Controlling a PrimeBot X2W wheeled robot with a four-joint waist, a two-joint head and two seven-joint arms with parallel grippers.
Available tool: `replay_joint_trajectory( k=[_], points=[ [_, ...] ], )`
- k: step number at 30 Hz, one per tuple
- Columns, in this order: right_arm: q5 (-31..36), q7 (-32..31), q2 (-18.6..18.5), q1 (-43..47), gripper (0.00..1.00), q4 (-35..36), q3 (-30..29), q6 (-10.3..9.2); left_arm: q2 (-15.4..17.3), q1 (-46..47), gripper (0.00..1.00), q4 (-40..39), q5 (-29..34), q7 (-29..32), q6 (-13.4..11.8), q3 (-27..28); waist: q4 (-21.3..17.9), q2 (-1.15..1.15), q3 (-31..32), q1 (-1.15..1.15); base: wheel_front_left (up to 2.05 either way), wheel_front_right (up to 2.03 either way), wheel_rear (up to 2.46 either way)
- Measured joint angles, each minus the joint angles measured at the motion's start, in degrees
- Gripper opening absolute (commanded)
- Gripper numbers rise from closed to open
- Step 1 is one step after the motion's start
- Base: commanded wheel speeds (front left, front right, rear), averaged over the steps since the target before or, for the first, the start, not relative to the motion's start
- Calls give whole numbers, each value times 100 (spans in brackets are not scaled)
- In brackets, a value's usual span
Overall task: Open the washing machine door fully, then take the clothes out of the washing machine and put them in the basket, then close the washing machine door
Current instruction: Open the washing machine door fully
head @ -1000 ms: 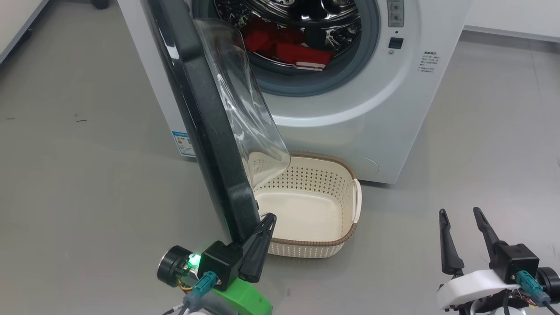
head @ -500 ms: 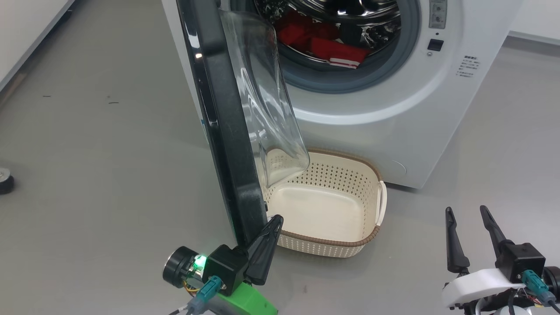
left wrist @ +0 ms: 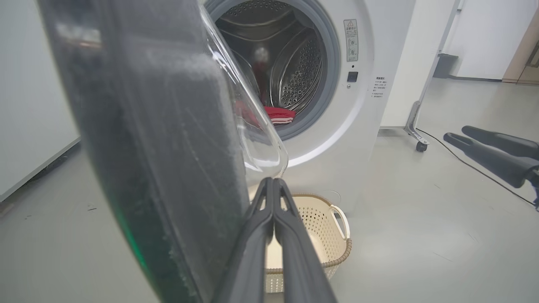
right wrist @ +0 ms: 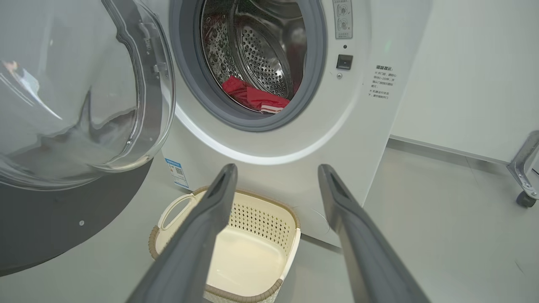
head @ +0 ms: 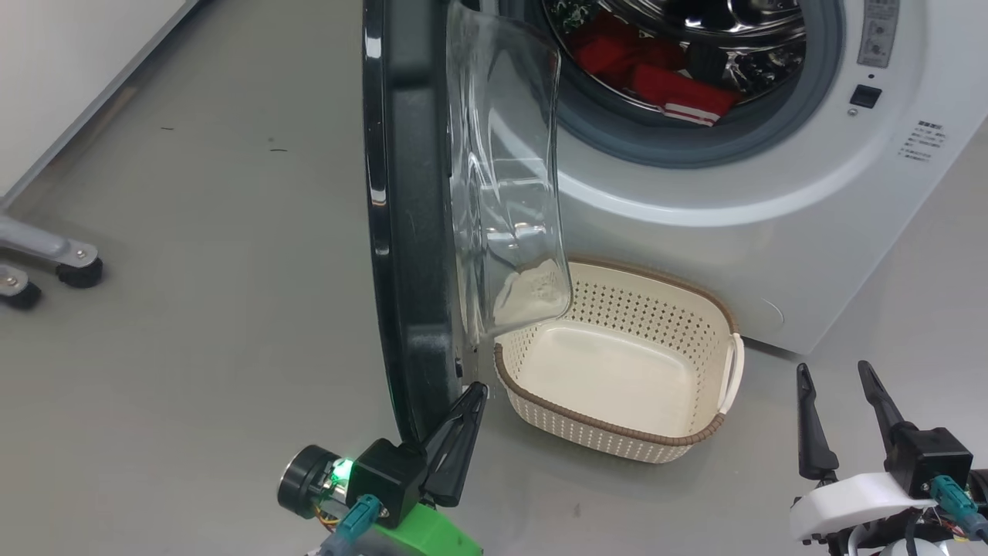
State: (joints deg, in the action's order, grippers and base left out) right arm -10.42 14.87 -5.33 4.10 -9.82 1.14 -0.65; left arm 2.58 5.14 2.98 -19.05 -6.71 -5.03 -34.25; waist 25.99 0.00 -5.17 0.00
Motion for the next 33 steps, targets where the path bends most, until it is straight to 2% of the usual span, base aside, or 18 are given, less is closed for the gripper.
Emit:
replay_joint_trajectory(
  k=[7,14,33],
  points=[
    [41,0,4,-2,100,-1,-9,9,2,-103,0,36,7,-51,-75,281,267,0,-2,0,0,0,0],
    [110,0,4,-7,100,-32,38,56,3,-171,0,133,59,-119,-107,566,324,0,-5,0,0,0,0],
    [198,0,33,-127,100,-142,60,60,12,-138,0,710,100,-303,-133,1898,-53,0,-69,0,0,0,0]
  ],
)
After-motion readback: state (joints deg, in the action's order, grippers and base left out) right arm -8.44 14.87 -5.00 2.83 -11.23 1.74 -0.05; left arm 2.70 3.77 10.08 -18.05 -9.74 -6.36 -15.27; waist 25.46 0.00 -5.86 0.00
